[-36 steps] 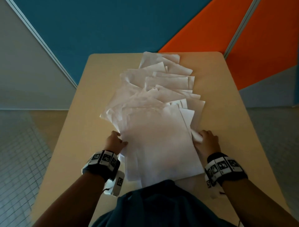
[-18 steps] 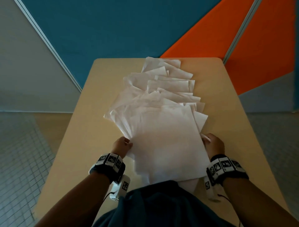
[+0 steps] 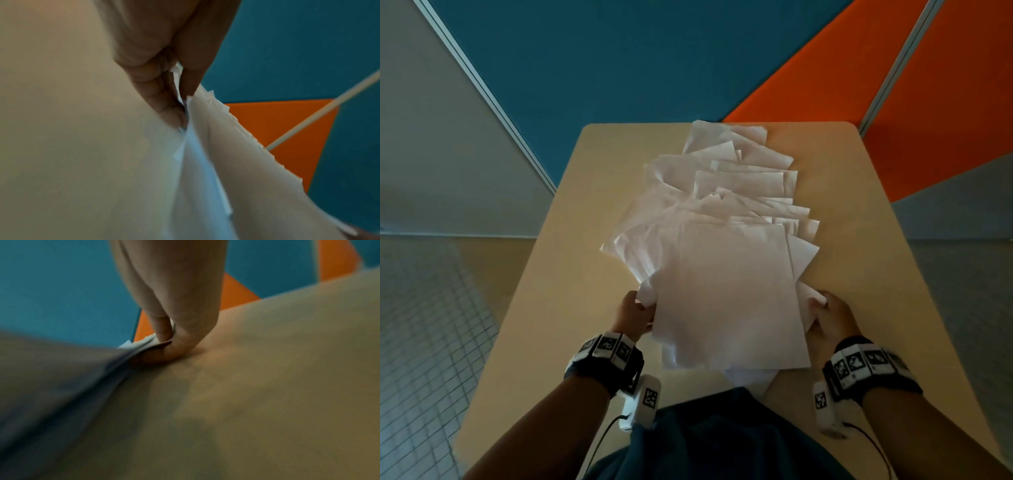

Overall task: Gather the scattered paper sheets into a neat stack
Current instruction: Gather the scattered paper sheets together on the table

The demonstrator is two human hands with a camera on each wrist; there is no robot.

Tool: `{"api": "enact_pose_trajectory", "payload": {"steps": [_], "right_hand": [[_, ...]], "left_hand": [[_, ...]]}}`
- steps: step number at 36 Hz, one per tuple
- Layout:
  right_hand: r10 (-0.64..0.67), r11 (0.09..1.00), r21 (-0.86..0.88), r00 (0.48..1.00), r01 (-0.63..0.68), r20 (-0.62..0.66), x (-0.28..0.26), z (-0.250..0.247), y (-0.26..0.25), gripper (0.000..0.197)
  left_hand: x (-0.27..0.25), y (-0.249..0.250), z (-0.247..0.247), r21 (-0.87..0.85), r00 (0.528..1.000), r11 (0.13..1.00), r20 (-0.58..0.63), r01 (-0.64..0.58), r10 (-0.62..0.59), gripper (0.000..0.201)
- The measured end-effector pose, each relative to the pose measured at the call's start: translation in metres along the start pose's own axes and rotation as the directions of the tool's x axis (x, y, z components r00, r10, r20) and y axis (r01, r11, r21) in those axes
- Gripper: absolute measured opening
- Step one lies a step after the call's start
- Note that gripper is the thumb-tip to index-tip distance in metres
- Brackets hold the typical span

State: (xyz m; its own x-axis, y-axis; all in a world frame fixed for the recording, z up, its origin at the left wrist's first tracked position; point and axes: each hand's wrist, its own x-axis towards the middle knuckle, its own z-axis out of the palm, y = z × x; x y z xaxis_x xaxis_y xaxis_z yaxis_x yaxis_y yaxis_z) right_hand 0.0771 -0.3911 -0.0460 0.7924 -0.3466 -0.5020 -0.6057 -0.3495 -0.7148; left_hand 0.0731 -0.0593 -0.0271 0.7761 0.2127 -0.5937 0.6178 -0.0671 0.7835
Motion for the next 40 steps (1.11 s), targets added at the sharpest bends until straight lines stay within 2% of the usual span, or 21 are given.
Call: {"api": "enact_pose_trajectory", "payload": {"steps": [2, 4, 7, 14, 18, 21, 24, 26, 30, 32, 34, 40], "right_hand": [[-0.081, 0.99, -0.117, 0.997, 0.079, -0.01, -0.007, 0.0, -0.009, 0.037], [-0.155, 0.97, -0.194, 0.988, 0.149, -0.02, -0.011, -0.001, -0.015, 0.037], [-0.2, 0.949, -0.251, 0.98, 0.191, -0.008, -0.006, -0.001, -0.016, 0.037], [-0.293, 0.925, -0.25, 0.956, 0.288, 0.015, 0.0, -0.008, -0.021, 0.031], [-0.293, 0.907, -0.296, 0.954, 0.299, 0.064, 0.004, -0.011, -0.021, 0.028], [-0.303, 0.884, -0.334, 0.945, 0.328, 0.124, 0.003, -0.014, -0.024, 0.029], [-0.301, 0.879, -0.332, 0.939, 0.342, 0.168, 0.001, -0.015, -0.028, 0.028], [-0.286, 0.886, -0.322, 0.94, 0.334, 0.188, 0.002, -0.013, -0.03, 0.027], [-0.209, 0.894, -0.357, 0.957, 0.27, 0.199, 0.005, -0.004, -0.032, 0.031], [-0.196, 0.893, -0.374, 0.963, 0.252, 0.183, 0.004, -0.002, -0.035, 0.033], [-0.193, 0.9, -0.359, 0.965, 0.247, 0.179, 0.001, -0.001, -0.038, 0.032], [-0.199, 0.918, -0.318, 0.969, 0.236, 0.143, -0.001, -0.004, -0.035, 0.023]], "left_hand": [[0.003, 0.005, 0.0, 0.026, 0.999, 0.999, -0.009, -0.041, 0.042, 0.011], [0.009, 0.009, -0.002, 0.044, 0.996, 0.997, -0.053, -0.066, 0.068, 0.026], [0.016, 0.013, -0.004, 0.056, 0.992, 0.995, -0.093, -0.078, 0.083, 0.034], [0.025, 0.016, -0.003, 0.128, 0.985, 0.984, -0.1, -0.126, 0.139, 0.036], [0.03, 0.023, -0.004, 0.27, 0.983, 0.955, -0.097, -0.125, 0.156, 0.022], [0.03, 0.039, -0.002, 0.501, 0.969, 0.852, -0.095, -0.15, 0.227, 0.033], [0.028, 0.053, 0.004, 0.693, 0.972, 0.7, 0.007, -0.173, 0.234, 0.04], [0.032, 0.06, 0.011, 0.705, 0.979, 0.69, 0.035, -0.165, 0.199, 0.047], [0.04, 0.071, 0.024, 0.501, 0.977, 0.847, -0.007, -0.18, 0.212, 0.047], [0.042, 0.075, 0.029, 0.435, 0.978, 0.884, -0.038, -0.168, 0.204, 0.044], [0.045, 0.075, 0.034, 0.464, 0.975, 0.87, -0.058, -0.165, 0.216, 0.045], [0.043, 0.076, 0.043, 0.666, 0.934, 0.731, -0.146, -0.15, 0.325, 0.04]]}}
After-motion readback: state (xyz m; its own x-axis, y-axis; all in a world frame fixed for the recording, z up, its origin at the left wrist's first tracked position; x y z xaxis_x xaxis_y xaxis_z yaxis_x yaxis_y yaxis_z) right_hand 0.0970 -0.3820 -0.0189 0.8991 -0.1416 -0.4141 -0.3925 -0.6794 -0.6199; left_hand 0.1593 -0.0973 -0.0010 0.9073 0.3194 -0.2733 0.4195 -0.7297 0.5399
